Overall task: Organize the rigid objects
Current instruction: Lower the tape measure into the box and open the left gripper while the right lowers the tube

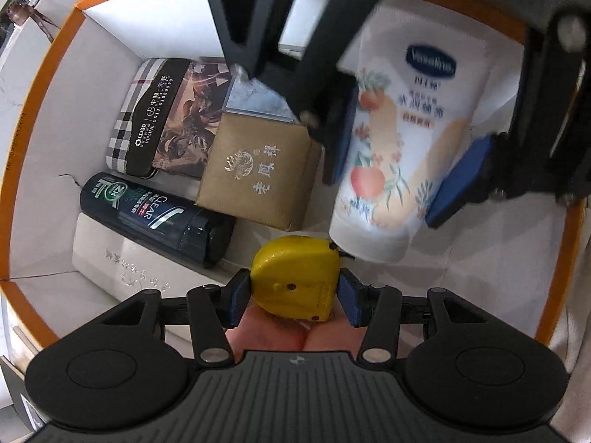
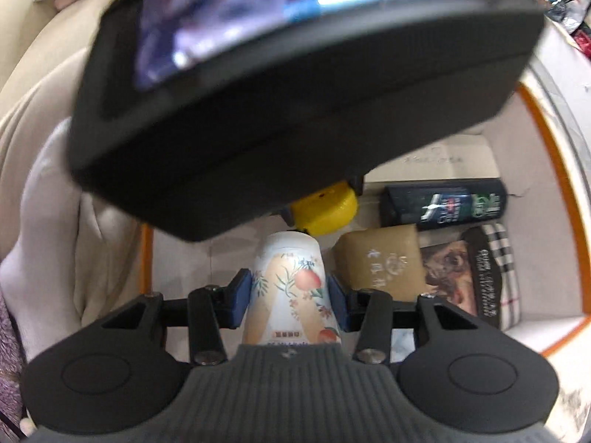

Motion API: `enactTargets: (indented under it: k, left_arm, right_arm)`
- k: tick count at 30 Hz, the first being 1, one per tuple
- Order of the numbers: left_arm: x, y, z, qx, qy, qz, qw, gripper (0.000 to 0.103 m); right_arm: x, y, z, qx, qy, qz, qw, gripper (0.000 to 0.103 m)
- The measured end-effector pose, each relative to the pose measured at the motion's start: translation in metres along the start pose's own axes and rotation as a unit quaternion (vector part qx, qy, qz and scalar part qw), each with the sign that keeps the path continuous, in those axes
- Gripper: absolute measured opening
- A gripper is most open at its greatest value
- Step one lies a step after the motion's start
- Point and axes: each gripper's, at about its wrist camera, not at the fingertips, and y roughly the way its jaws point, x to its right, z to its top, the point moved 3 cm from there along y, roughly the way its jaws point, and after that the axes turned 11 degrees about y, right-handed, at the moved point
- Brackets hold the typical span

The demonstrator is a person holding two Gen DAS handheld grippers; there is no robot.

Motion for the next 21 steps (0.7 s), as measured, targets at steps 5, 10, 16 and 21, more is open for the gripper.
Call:
enactTargets:
  k: [5,10,16,21]
  left_arm:
    - [0.003,0.001,-0.002,0.001,0.006,0.005,1.0,0.06]
    - [0.006,-0.007,-0.015,0.007,-0.015,0.0,0.9999,0.063]
    - [0.011,-0.019,-0.028,0.023,-0.037,0.022,0.9988,0.069]
    - [0.016,-0.029,-0.027,0.049,-0.07,0.026,0.996,0.069]
  right_arm:
    - [0.0,0.01,0.002,-0.003,-0.008,0.005,1.0,0.046]
    - [-0.001,0.013,0.005,-0.002,-0.02,0.006,1.0,0.046]
    - [0.0,0.009,0.012,0.002,-0.017,0.024,1.0,0.022]
    - [0.002,0.005,0.005,-0.024,-0.024,0.001,0.999,0.024]
